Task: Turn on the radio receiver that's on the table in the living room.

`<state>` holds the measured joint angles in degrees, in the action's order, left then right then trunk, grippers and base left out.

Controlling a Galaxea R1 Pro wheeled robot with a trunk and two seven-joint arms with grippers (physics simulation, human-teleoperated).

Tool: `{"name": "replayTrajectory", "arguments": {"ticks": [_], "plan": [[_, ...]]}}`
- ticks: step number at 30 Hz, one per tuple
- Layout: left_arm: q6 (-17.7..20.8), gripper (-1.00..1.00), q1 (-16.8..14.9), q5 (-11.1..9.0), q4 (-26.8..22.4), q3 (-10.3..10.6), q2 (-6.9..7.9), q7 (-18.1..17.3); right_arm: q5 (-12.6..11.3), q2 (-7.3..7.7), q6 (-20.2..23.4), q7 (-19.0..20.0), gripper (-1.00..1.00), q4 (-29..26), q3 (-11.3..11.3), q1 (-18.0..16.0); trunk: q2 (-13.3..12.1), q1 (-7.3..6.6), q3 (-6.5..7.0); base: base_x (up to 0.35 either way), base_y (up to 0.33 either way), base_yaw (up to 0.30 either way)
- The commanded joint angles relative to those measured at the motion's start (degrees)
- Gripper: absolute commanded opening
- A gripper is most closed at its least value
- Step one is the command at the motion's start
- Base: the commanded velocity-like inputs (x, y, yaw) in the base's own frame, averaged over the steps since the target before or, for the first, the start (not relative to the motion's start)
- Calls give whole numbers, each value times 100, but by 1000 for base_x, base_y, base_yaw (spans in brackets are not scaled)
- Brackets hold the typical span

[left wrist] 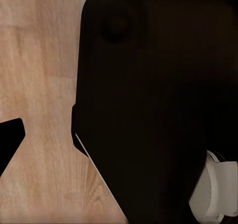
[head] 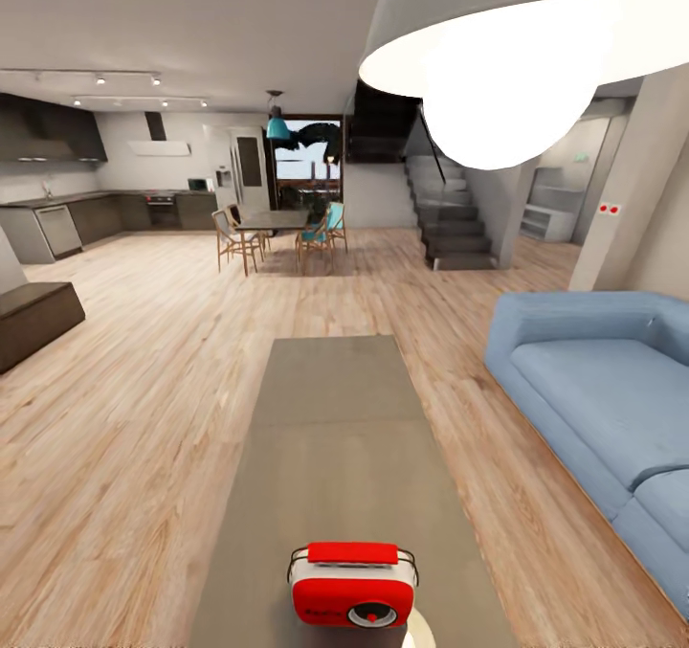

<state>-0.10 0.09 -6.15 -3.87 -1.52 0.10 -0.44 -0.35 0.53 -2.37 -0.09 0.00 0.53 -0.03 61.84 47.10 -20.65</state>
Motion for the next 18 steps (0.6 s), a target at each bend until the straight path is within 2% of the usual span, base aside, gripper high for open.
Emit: {"name": "replayTrajectory", "arguments": {"ticks": [1, 13, 18], "plan": [[0, 100, 0, 0, 0, 1, 3, 0, 0, 0, 0, 0, 100, 0, 0, 0, -41, -23, 9, 0, 0, 0], [-2, 100, 0, 0, 0, 3, 4, 0, 0, 0, 0, 0, 100, 0, 0, -3, -523, -286, 113, 0, 0, 0], [-17, 100, 0, -1, -3, 3, 6, 0, 0, 0, 0, 0, 100, 0, 0, -4, -523, -286, 67, 0, 0, 0]]}}
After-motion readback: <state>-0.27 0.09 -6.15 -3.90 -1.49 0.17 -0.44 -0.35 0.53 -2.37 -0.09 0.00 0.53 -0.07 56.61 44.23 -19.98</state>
